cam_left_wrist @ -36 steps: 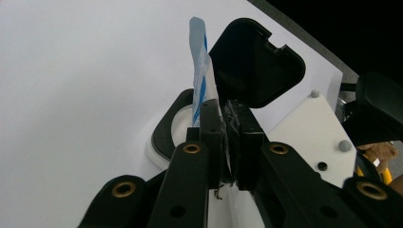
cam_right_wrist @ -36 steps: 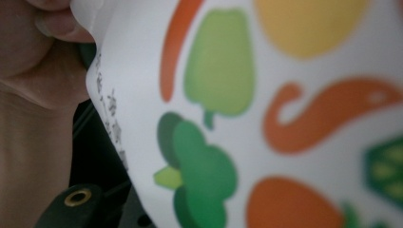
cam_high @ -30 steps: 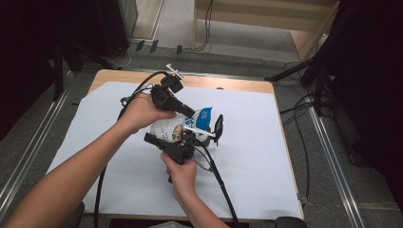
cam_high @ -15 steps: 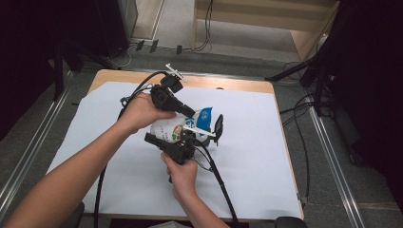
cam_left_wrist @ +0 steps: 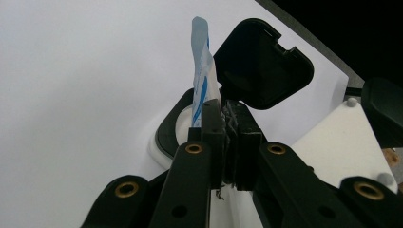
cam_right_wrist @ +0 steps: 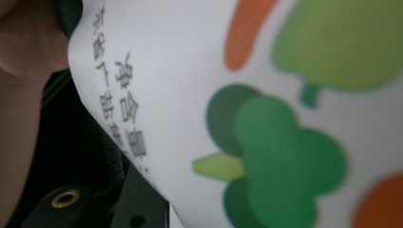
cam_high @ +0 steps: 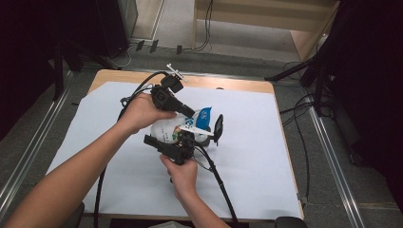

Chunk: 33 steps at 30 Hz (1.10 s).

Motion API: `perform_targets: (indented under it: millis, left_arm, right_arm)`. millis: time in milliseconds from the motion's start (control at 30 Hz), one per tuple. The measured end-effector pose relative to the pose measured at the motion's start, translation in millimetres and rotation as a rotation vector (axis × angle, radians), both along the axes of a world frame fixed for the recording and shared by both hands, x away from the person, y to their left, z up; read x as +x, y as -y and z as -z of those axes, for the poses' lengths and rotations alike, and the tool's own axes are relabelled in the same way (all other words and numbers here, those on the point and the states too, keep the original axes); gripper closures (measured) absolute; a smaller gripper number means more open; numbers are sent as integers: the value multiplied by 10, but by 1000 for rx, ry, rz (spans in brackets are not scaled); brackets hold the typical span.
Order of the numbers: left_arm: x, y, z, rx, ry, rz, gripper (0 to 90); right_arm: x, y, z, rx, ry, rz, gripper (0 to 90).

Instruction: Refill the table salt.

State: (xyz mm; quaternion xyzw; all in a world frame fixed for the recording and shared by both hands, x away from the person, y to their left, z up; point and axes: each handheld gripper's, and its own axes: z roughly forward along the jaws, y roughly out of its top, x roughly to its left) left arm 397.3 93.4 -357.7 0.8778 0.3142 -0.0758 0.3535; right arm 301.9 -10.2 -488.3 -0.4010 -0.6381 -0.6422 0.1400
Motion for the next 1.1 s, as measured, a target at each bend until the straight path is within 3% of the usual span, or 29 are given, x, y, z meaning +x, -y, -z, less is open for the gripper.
perform_targets:
  millis: [200, 333, 1100]
  left_arm:
    - [-4, 2, -1, -7, 0, 6, 874]
    - [-10, 7, -1, -7, -2, 12, 870]
    - [-7, -5, 1, -7, 8, 6, 873]
  right_arm:
    - [-1, 0, -14, -15, 19, -3, 690]
    - [3, 4, -16, 2, 3, -8, 705]
    - [31, 6, -1, 12, -7, -25, 705]
